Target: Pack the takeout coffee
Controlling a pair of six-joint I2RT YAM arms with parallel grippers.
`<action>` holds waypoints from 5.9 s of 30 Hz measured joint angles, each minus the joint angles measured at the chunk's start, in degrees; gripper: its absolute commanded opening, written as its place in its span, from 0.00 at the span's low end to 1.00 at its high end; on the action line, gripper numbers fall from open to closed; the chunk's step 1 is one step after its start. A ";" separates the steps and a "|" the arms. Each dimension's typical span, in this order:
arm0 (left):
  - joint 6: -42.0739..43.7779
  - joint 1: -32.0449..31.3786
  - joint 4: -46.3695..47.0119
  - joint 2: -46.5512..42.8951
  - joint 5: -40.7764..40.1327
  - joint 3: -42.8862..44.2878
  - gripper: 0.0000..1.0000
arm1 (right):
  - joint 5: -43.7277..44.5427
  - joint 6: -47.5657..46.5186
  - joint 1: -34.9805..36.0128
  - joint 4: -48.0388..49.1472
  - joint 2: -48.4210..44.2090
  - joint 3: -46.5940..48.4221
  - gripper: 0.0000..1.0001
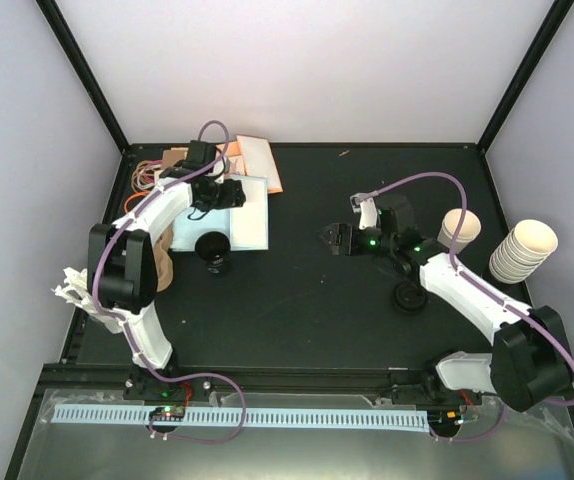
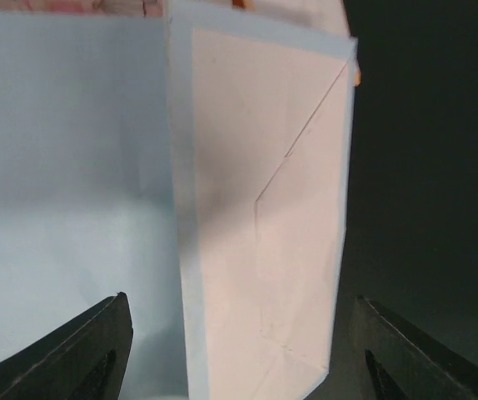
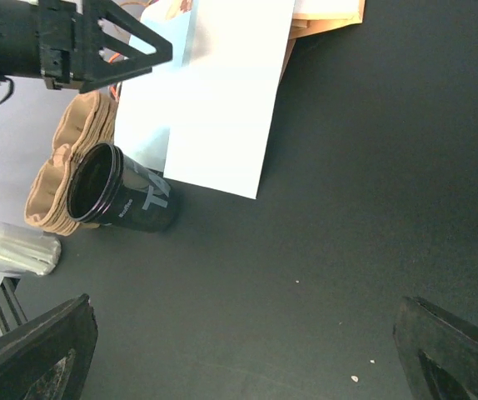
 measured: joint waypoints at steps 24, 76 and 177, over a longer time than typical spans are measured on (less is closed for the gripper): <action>2.27 3.67 1.75 9.77 10.58 0.63 0.46 | -0.68 -1.29 0.00 0.98 -8.07 -2.84 1.00; 6.05 -0.85 3.69 0.04 20.06 16.65 0.02 | 5.64 -2.60 0.00 -1.88 -16.59 -4.50 1.00; -0.37 -20.90 7.10 -3.32 4.76 -16.59 0.66 | 32.41 13.05 5.25 -27.17 -7.65 -1.73 0.94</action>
